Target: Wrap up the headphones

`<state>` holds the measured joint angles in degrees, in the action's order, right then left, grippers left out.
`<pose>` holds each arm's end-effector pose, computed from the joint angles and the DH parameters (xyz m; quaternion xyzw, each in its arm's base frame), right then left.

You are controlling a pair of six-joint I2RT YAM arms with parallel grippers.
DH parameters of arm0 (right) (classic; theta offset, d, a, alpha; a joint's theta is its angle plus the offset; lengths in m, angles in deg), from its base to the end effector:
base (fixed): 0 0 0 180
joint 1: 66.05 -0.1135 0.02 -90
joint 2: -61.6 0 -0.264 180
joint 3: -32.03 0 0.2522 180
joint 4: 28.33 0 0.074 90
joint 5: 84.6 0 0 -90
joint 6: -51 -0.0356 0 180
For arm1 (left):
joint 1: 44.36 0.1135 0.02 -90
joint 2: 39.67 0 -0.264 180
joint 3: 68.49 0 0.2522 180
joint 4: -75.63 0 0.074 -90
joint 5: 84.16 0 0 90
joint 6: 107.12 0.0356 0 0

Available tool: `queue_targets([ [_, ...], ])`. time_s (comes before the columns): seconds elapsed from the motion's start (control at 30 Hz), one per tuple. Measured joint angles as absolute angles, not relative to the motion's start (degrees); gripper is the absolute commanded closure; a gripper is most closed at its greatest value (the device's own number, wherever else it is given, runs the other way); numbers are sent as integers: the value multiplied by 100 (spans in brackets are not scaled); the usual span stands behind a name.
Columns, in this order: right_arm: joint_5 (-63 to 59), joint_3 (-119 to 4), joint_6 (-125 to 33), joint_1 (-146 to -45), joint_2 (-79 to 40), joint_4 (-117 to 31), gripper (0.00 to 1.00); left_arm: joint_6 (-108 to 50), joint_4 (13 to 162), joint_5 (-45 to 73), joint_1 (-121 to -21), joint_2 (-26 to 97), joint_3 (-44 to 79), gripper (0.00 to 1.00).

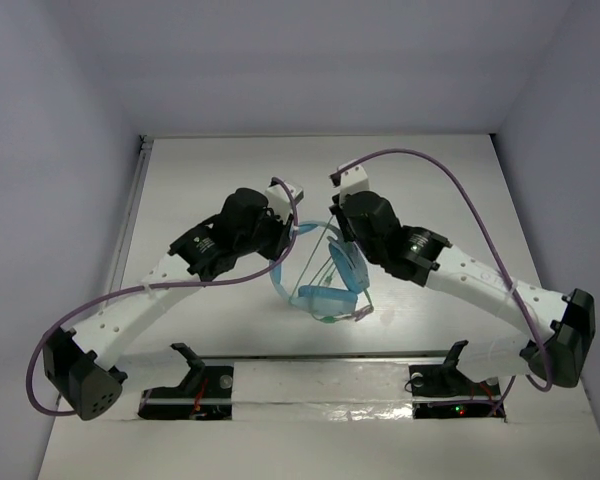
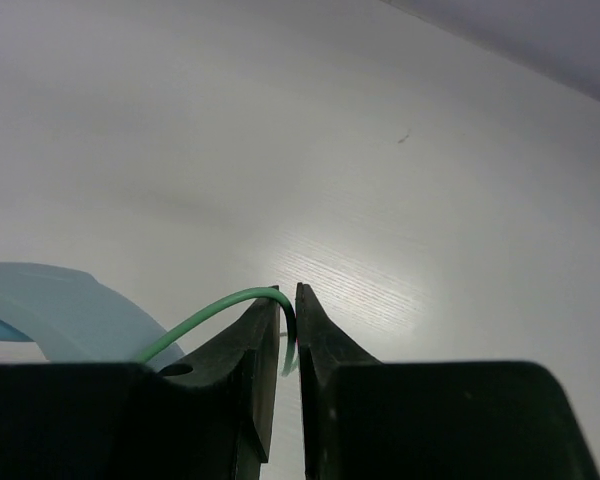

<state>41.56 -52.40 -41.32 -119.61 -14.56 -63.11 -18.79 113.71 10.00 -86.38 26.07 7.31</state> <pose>0.1941 0.2276 0.3603 -0.2023 0.7995 0.0012 0.5655 0.1888 -0.1736 0.3468 0.3130 0.7977 -0.2203 0.4660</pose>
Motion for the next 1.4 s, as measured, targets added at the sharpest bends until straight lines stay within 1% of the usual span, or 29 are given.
queue_targets([
  [0.07,3848,-4873,-4298,-11839,-1161,-6049,81,-1857,11417,1040,-8638,2600,807,100],
  [0.13,3494,-4572,-4478,-11699,-848,-5784,74,-1853,11430,1092,-8640,2598,851,100],
  [0.3,2762,-4130,-4766,-11419,-413,-5039,73,-1857,11458,1177,-8642,2528,1004,100],
  [0.37,2559,-4073,-4819,-11310,-398,-4842,62,-1844,11548,1156,-8638,2482,1098,100],
  [0.43,2259,-3975,-4884,-11120,-400,-4519,62,-1822,11644,1156,-8638,2465,1218,100],
  [0.47,2137,-3927,-4915,-11026,-398,-4405,56,-1820,11679,1169,-8640,2465,1301,100],
  [0.53,1918,-3833,-4972,-10864,-398,-4234,54,-1820,11696,1191,-8642,2447,1472,100],
  [0.6,1678,-3719,-5000,-10759,-402,-4042,48,-1844,11675,1215,-8642,2406,1640,100],
  [0.93,801,-3348,-5142,-10652,-632,-3209,45,-1897,11651,1228,-8642,2316,2263,100],
  [0.97,753,-3319,-5151,-10623,-680,-3150,43,-1899,11670,1230,-8642,2320,2311,100],
  [1.13,231,-3245,-5236,-10414,-957,-2842,42,-1910,11825,1276,-8642,2344,2752,100],
  [1.17,91,-3238,-5267,-10368,-1027,-2761,43,-1910,11865,1278,-8642,2355,2853,100],
  [1.2,-12,-3208,-5295,-10348,-1065,-2687,46,-1908,11919,1285,-8642,2375,2956,100],
  [1.23,-108,-3140,-5328,-10344,-1078,-2606,52,-1908,12020,1291,-8642,2416,3102,100],
  [1.27,-187,-3048,-5374,-10346,-1073,-2534,80,-1912,12140,1293,-8642,2497,3277,100],
  [1.3,-233,-2945,-5411,-10348,-1051,-2468,86,-1916,12265,1289,-8642,2591,3465,100],
  [1.37,-322,-2648,-5590,-10350,-955,-2261,94,-1956,12446,1263,-8642,2784,3727,100],
  [1.4,-375,-2486,-5675,-10344,-909,-2121,94,-1984,12507,1265,-8642,2854,3758,100],
])
